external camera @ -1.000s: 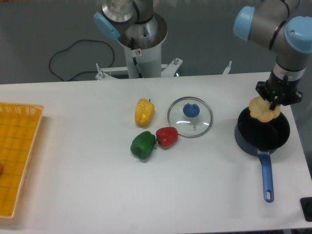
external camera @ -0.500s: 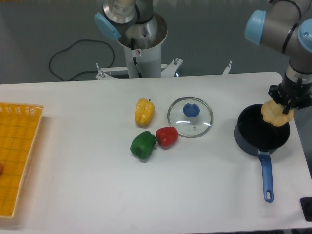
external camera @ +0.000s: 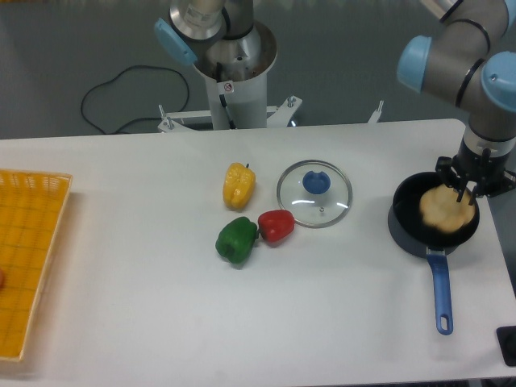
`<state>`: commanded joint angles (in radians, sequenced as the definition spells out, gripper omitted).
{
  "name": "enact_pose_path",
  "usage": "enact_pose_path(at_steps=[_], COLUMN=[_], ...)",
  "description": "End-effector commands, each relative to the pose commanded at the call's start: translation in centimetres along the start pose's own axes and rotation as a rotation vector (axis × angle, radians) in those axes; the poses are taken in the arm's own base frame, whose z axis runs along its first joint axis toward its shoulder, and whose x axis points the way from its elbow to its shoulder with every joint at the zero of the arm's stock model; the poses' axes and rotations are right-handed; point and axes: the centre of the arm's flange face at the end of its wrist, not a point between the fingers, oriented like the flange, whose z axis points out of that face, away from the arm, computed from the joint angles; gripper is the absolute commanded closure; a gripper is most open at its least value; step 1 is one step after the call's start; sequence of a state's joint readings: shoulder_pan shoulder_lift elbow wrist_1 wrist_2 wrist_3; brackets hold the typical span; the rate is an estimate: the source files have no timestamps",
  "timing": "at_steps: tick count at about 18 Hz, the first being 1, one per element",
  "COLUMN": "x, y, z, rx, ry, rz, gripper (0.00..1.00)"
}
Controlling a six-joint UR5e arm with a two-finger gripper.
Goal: Place the round bread in the pot
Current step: 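Lower the bread roll into the pot and open the gripper, then raise the open gripper up away from the pot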
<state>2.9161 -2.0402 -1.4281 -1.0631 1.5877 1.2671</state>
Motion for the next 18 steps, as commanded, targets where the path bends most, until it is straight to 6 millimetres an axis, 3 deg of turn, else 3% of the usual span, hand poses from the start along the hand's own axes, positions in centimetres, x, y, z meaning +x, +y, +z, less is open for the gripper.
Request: enact_pose_path(at_steps=[2, 3, 8, 12, 16, 18], x=[0.1, 0.3, 2.4, 4.1, 5.7, 6.1], y=[0.1, 0.2, 0.5, 0.5, -0.8, -1.0], z=[0.0, 0.0, 0.2, -1.5, -3.5, -3.3], rx=[-0.001, -0.004, -0.070, -0.073, -0.062, -0.070], ry=[-0.002, -0.001, 0.001, 0.040, 0.061, 0.078], rz=[0.000, 0.002, 0.016, 0.030, 0.219, 0.244], gripper=[0.02, 0.00, 0.00, 0.00, 0.00, 0.00])
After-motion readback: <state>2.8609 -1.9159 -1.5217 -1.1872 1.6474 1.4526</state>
